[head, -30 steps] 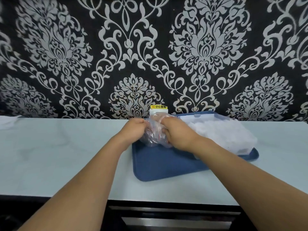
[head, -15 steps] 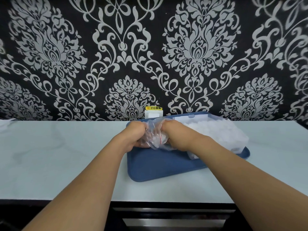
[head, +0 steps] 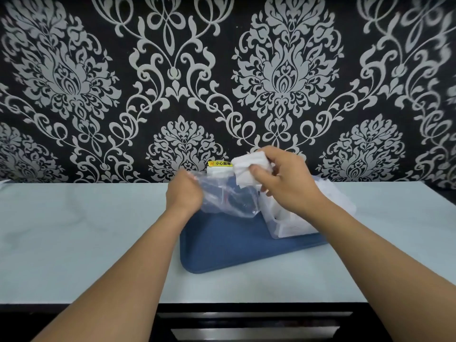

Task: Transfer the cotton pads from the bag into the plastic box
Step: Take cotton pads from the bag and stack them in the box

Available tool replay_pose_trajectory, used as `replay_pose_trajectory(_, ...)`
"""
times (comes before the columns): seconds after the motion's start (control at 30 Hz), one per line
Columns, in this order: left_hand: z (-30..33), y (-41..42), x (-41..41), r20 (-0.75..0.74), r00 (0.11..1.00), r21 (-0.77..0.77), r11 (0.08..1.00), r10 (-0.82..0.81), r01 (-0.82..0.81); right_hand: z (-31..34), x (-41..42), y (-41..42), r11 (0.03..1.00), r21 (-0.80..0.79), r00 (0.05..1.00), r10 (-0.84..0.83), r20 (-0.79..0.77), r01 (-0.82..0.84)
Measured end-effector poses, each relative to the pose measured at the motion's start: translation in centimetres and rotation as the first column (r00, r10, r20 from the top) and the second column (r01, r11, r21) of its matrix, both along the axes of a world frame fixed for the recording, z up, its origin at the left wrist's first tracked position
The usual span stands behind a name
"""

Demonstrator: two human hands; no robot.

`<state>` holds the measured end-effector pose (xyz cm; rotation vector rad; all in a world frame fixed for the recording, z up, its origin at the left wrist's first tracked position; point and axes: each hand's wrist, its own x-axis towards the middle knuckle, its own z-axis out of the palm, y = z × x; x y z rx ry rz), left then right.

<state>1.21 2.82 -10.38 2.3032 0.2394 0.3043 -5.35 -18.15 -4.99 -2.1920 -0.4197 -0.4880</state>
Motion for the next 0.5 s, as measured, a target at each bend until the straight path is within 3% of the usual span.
replay_pose_trajectory(0.07,-0.1,0.0,0.0,-0.056,0.998,0.098,0.995,-0.023,0.029,0.2,-0.5,-1.1,0.953,0.294,0.976,0.126,-0.177,-0.07)
replay_pose_trajectory(0.17,1.0,-0.3,-0.8,-0.073,0.997,0.133,0.991,0.011,-0.001,-0.2,-1.0,-2.5,0.828,0.558,0.897,0.285,-0.338,-0.052)
replay_pose_trajectory(0.23,2.8,-1.3,-2.3,0.132,0.991,0.107,0.993,0.038,-0.052,-0.5,-1.2,-3.0,0.756,0.654,0.869,0.314,-0.383,0.015)
replay_pose_trajectory(0.3,5.3,-3.4,-4.5,0.37,0.929,-0.097,0.993,-0.027,0.068,-0.6,-1.2,-3.1,0.727,0.685,0.885,0.289,-0.367,0.047)
replay_pose_trajectory(0.33,6.7,-4.9,-5.9,0.391,0.918,-0.274,0.943,-0.068,0.187,-0.4,-1.4,-2.9,0.717,0.696,0.9,0.273,-0.34,0.045)
replay_pose_trajectory(0.4,8.0,-8.1,-8.0,0.276,0.934,-0.647,0.675,-0.225,0.354,-0.1,-1.8,-2.0,0.703,0.709,0.938,0.213,-0.275,0.048)
replay_pose_trajectory(0.43,8.0,-9.5,-8.5,0.197,0.934,-0.766,0.548,-0.299,0.337,0.0,-2.0,-1.5,0.722,0.69,0.954,0.167,-0.247,0.052)
replay_pose_trajectory(0.5,7.2,-11.7,-8.5,0.114,0.93,-0.872,0.413,-0.348,0.262,0.0,-2.6,-0.4,0.789,0.613,0.976,0.093,-0.198,0.049)
